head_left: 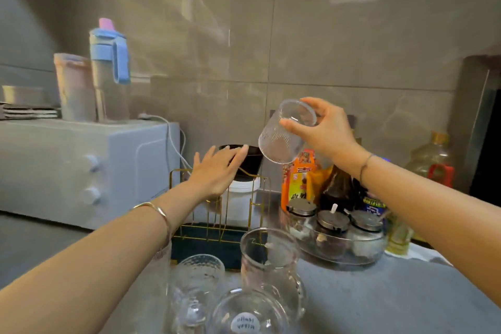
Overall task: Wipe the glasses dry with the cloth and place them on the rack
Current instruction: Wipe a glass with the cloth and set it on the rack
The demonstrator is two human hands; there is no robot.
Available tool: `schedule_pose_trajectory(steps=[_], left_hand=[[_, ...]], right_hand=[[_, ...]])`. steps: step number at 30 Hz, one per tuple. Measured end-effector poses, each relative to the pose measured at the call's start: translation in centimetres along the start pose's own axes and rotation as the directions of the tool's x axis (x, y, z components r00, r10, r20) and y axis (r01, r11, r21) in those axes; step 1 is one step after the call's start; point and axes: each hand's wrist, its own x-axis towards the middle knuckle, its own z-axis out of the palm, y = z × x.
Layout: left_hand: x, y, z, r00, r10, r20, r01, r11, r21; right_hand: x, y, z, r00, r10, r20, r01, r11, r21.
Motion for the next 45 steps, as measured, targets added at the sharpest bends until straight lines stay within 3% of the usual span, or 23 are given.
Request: schedule_pose_trajectory(steps=[2, 6, 12, 23, 37, 45], left_hand=[[0.7, -1.3, 1.7, 0.999, -0.043, 0.015, 0.043, 0.999, -0.026], [1.4, -2.6, 4.4, 0.993, -0.017, -0.116, 0.003, 0.993, -0.121], [1.6, -3.1, 5.4, 0.979, 0.023, -0.204, -0.045, 0.994, -0.100], [1.7, -3.1, 5.9, 0.979, 0.014, -0.206, -0.040, 0.992, -0.121], [2.1, -3.3, 6.2, 0.977, 0.010, -0.215, -0.034, 0.993, -0.111], [2.1, -3.2, 6.2, 0.976, 0.002, -0.218, -0.029, 0.992, -0.122]], right_hand=[[1.5, 0.8, 1.2, 0.999, 0.040, 0.006, -0.040, 0.999, 0.033], [3.2, 2.5, 3.0, 0.993, 0.103, 0.052, -0.104, 0.995, 0.006], [3.8, 5.5, 6.1, 0.971, 0.185, 0.149, -0.181, 0.983, -0.041], [2.8, 9.3, 8.3, 0.819, 0.344, 0.459, -0.318, 0.938, -0.136], [2.4, 12.6, 10.1, 0.668, 0.338, 0.663, -0.377, 0.922, -0.089], [2.3, 13.8, 10.9, 0.637, 0.292, 0.713, -0.419, 0.908, 0.003]])
